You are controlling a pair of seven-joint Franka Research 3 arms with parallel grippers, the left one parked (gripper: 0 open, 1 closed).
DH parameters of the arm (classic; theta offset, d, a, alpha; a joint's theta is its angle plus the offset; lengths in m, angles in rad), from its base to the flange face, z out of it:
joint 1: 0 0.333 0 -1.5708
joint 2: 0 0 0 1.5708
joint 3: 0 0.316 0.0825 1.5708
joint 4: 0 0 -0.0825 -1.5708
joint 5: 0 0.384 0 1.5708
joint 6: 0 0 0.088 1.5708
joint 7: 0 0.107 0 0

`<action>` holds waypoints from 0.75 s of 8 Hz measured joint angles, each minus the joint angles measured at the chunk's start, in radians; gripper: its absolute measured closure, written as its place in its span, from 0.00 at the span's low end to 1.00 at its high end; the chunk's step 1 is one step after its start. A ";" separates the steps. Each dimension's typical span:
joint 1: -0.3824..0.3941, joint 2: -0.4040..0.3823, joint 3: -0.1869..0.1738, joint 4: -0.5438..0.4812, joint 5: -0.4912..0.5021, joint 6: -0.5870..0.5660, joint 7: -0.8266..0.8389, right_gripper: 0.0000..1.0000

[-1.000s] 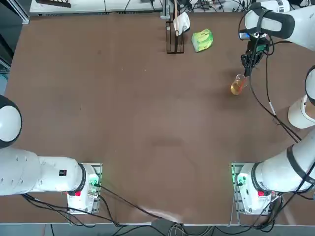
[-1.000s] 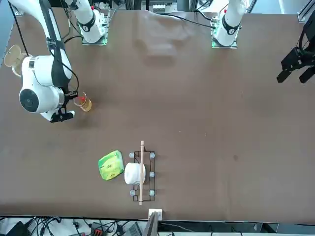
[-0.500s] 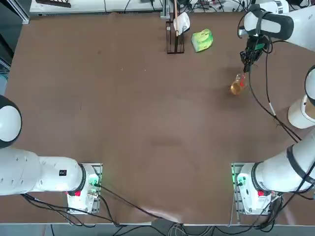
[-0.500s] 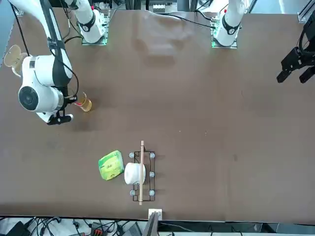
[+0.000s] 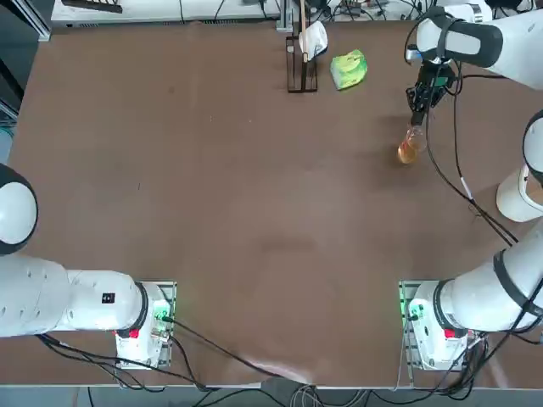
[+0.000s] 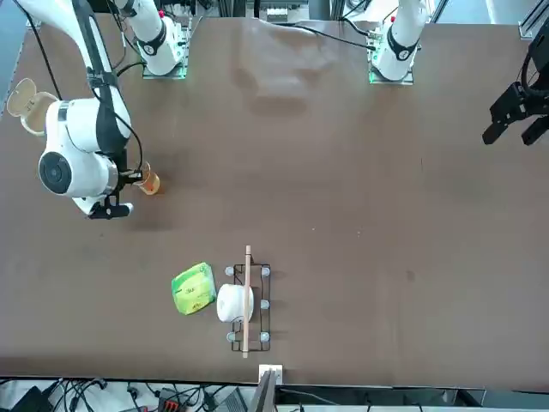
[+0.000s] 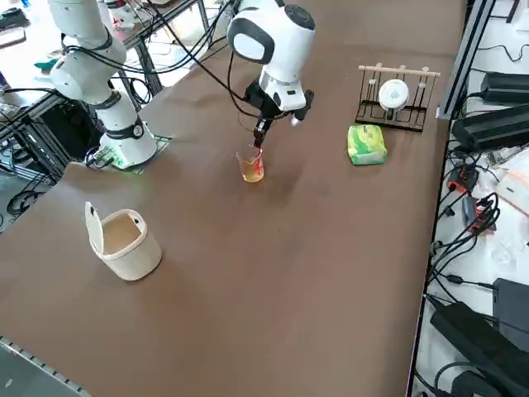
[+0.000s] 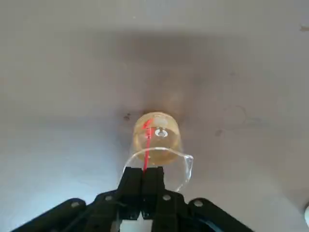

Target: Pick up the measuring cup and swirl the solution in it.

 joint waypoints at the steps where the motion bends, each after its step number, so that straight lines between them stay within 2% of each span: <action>1: 0.005 0.000 0.000 -0.002 0.001 -0.017 0.000 0.98; 4: 0.009 -0.004 0.000 -0.013 -0.002 -0.084 -0.003 0.98; 6: 0.005 -0.006 -0.004 -0.014 -0.054 -0.085 -0.014 0.98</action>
